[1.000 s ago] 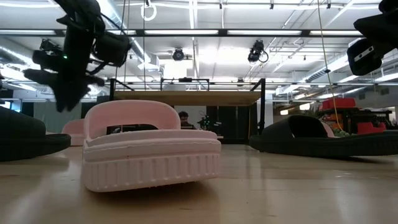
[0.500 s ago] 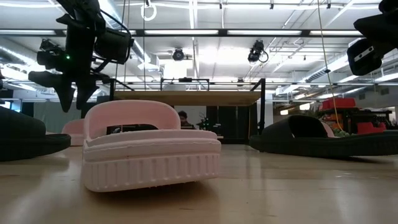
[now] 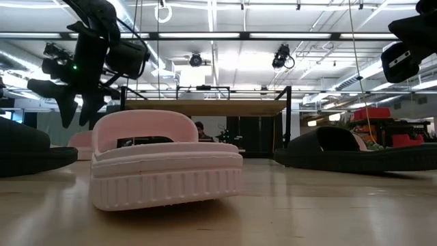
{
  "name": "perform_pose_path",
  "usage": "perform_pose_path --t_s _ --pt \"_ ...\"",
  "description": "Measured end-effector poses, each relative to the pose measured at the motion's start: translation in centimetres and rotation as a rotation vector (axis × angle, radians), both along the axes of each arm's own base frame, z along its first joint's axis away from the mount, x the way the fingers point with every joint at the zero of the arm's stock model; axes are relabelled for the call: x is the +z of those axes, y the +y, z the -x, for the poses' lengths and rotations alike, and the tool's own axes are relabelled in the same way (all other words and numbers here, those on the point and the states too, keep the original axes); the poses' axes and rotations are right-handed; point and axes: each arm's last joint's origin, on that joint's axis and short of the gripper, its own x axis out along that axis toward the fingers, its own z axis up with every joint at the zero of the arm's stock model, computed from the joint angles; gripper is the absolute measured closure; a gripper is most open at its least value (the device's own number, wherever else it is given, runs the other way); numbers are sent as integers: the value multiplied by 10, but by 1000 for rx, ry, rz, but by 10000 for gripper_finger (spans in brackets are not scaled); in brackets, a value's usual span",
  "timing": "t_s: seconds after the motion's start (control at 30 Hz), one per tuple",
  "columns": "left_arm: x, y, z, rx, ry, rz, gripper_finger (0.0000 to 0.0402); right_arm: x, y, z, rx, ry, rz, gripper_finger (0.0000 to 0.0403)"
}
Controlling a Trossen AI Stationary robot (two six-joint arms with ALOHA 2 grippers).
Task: Pick and place slides into the shelf
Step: Put the top left pink slide on the shelf
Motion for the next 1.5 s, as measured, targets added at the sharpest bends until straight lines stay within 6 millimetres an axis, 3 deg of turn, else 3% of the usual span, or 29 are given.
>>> perform_pose_path --t_s 0.23,0.63,0.9,1.0,1.23,1.5 --pt "-7 4 -5 56 5 -62 217 0 0 0 0 0 0 389" --pt "11 5 -1 57 -150 -209 224 0 0 0 0 0 0 389" --pt "-28 -5 31 100 -422 -341 231 0 0 0 0 0 0 389" --pt "-33 -9 39 90 -517 -435 234 0 0 0 0 0 0 389" --pt "-36 -16 51 72 -452 -425 235 0 0 0 0 0 0 389" --pt "-36 -14 51 47 -429 -428 237 0 0 0 -1 0 0 389"
